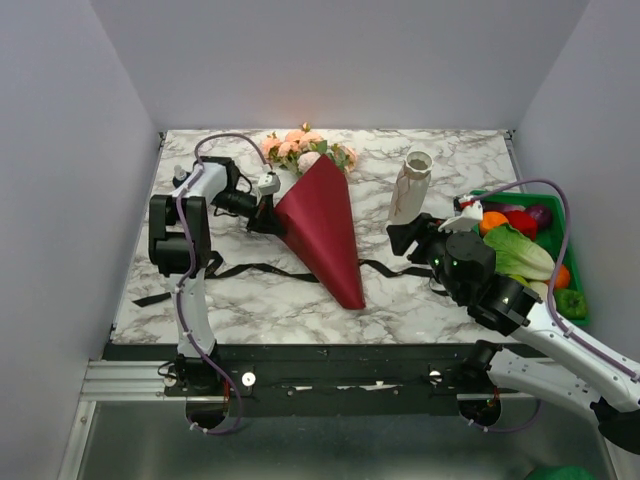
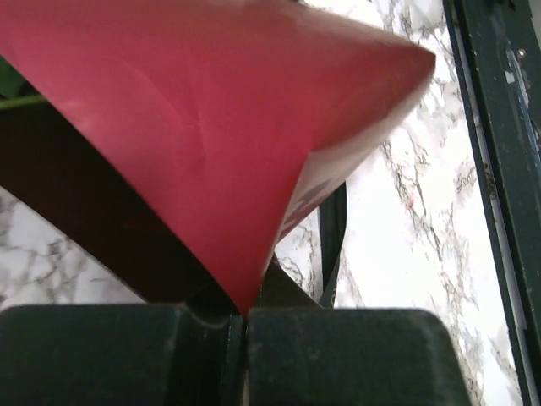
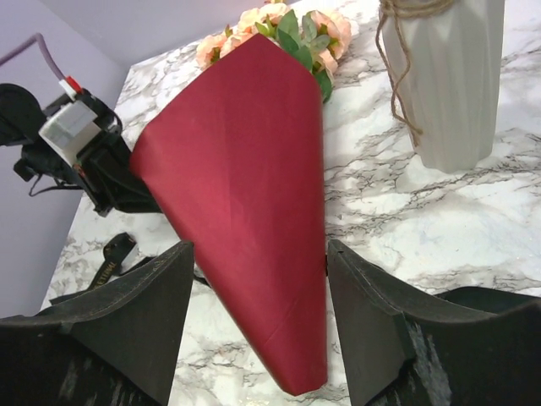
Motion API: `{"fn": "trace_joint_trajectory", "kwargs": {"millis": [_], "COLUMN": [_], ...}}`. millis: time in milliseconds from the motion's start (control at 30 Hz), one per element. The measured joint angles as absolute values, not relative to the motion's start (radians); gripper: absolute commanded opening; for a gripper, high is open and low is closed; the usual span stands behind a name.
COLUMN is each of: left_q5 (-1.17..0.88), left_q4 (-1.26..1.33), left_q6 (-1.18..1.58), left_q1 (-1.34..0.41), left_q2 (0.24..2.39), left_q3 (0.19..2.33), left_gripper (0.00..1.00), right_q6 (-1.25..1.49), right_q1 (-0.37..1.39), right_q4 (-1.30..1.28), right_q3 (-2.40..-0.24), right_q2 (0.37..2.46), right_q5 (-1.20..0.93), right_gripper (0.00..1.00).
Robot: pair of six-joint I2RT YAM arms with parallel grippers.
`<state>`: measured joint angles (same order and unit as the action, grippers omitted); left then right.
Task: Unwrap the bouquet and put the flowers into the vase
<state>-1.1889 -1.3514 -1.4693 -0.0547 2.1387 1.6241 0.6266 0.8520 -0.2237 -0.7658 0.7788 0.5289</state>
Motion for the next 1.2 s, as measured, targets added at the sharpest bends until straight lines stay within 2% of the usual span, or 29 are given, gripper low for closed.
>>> {"fn": "trace_joint_trajectory", "kwargs": {"millis": [300,400,533,600,633,933,1200], "left_q5": [-1.013,-0.936,-0.863,-0.844,-0.835,-0.812,-0.860], "left_q4": [-1.343,-1.335,-1.336,-1.338,-1.338,-1.339,-1.338], "left_q6": [-1.069,-0.953,-0.819,-0.770,-0.735,-0.539,-0.445], "left_q1": [-0.088,-0.133,-0.232,-0.275,-0.297,-0.392,-0.501], "left_q2": [2.037,1.977,1.903,1.891,1.890,1.891,1.916], "left_q3": [1.881,1.894,1.902,1.916,1.928,2.041,2.042], "left_gripper": [0.03,0.13,0.37,0.42,0.56,0.74,0.84], "right_q6": [0.627,0.630,0.639,0.645,0.647,0.671,0.680], "right_q1": [0.852,0.852,0.852,0.852,0.852,0.852,0.852], "right_q4": [-0.210,-0.207,-0.207,-0.210,-0.210,-0.236,-0.281], "right_q3": [-0.755,-0.736,-0.714,-0.706,-0.702,-0.665,-0.657], "right_q2": [0.735,0.710,0.687,0.667,0.656,0.554,0.487], "right_q5": [0.528,0.528,0.526,0.525,0.525,0.528,0.556], "right_gripper": [0.72,0.72,0.72,0.72,0.72,0.73,0.73]}}
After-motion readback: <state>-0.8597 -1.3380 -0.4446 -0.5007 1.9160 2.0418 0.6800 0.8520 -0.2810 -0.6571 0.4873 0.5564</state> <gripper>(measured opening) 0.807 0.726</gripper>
